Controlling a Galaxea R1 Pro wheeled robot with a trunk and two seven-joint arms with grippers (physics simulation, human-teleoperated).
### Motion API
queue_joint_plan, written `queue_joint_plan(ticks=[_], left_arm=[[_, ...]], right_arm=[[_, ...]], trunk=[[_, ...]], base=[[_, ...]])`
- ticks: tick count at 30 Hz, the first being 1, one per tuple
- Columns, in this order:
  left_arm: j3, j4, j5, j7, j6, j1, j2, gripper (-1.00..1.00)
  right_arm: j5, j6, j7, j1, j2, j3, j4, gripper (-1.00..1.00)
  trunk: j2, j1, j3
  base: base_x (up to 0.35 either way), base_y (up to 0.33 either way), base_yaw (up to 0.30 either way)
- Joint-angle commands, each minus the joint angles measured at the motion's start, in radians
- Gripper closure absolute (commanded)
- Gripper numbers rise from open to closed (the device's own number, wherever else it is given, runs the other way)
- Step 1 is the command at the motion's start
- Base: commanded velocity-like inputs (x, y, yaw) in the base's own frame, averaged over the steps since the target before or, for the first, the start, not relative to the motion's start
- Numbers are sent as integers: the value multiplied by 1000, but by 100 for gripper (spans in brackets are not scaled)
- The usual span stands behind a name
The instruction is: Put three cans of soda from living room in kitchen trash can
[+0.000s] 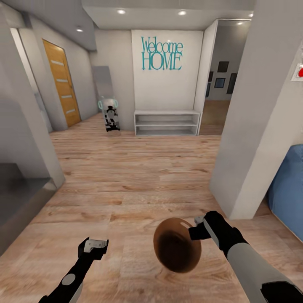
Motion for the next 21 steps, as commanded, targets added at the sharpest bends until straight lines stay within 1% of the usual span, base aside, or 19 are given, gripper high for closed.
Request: queue_joint_plan(ticks=[1,3,9,16,21], left_arm=[[0,0,0,0,0,0,0,-100],[0,0,0,0,-1,0,0,-100],[-1,0,0,0,-1,0,0,-100],[-1,-1,1,0,-1,0,0,-100],[-1,-2,1,0,-1,0,0,-100]], right_arm=[[-29,35,20,0,3,-4,-1,100],[-29,80,34,-1,6,-4,-1,100],[-29,125,45,-1,9,-6,-1,100],[-30,144,49,-1,5,-9,2,100],[-30,144,50,-1,0,-11,5,100]], trunk=[[0,0,4],[1,-1,12],[2,-4,35],[4,-7,62],[5,-9,81]], base=[[0,0,0],[0,0,0],[0,0,0],[0,0,0],[0,0,0]])
